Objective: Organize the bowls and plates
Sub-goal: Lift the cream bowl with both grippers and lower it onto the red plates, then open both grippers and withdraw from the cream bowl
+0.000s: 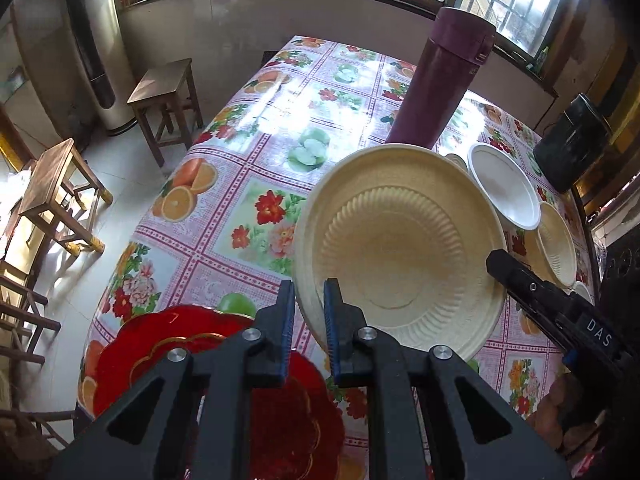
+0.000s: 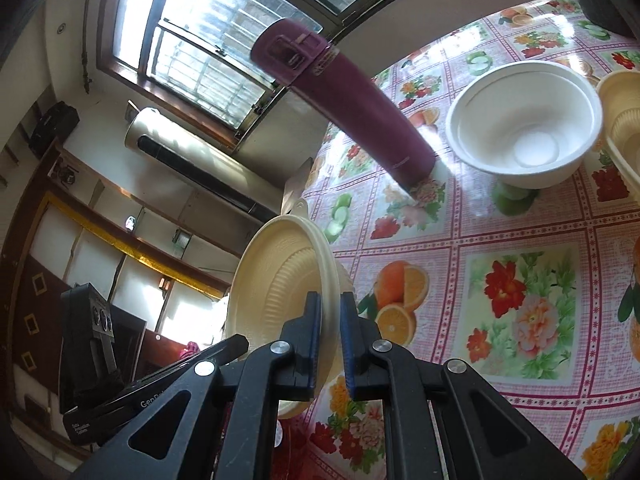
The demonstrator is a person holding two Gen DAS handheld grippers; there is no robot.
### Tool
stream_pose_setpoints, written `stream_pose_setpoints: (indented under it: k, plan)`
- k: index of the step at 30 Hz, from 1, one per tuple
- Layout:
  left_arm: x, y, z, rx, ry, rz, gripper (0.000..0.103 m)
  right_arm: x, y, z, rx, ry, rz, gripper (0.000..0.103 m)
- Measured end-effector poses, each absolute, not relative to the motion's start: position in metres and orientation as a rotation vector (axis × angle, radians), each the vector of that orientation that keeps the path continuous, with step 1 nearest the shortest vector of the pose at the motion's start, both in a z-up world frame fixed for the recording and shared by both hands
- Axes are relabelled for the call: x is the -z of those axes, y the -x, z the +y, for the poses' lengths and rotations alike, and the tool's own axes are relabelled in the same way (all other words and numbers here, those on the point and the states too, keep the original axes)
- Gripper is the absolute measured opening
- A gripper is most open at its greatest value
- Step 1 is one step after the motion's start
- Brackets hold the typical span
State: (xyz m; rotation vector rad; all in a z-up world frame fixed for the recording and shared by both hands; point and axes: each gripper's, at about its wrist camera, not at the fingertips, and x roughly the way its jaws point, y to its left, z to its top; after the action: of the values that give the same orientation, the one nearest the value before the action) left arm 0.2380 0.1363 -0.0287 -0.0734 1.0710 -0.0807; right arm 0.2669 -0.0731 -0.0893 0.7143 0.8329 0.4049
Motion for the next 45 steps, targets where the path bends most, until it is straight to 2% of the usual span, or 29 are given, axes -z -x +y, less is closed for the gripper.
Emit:
stream_pose_setpoints:
  k: [9,20,28,32,36,37,39,41,45]
  plan:
    - [0.027,-0.177,0.192,-0.029,0.105,1.006,0.013,0.074,-0.236,-0.002,-0.548,-0.558,0.857,0.013]
    - [0.083,-0.147,0.235,-0.091,0.199,1.146,0.015,0.098,-0.206,0.058,-0.604,-0.362,0.95,0.013]
    - [0.095,-0.137,0.234,-0.107,0.167,1.192,0.017,0.107,-0.197,0.077,-0.593,-0.27,0.97,0.013]
    - [0.094,-0.135,0.231,-0.105,0.141,1.201,0.023,0.107,-0.193,0.081,-0.59,-0.244,0.971,0.013]
    - [0.094,-0.132,0.234,-0.081,0.168,1.207,0.036,0.111,-0.193,0.086,-0.589,-0.232,0.994,0.015]
    - [0.094,-0.131,0.233,-0.079,0.169,1.206,0.038,0.111,-0.193,0.087,-0.583,-0.223,0.995,0.017]
    - [0.091,-0.129,0.234,-0.087,0.164,1.195,0.05,0.109,-0.192,0.086,-0.577,-0.218,0.993,0.029]
    - [0.084,-0.126,0.235,-0.102,0.148,1.157,0.058,0.104,-0.19,0.084,-0.578,-0.225,0.971,0.042]
    - [0.068,-0.121,0.238,-0.13,0.122,1.075,0.065,0.091,-0.186,0.074,-0.572,-0.235,0.91,0.057]
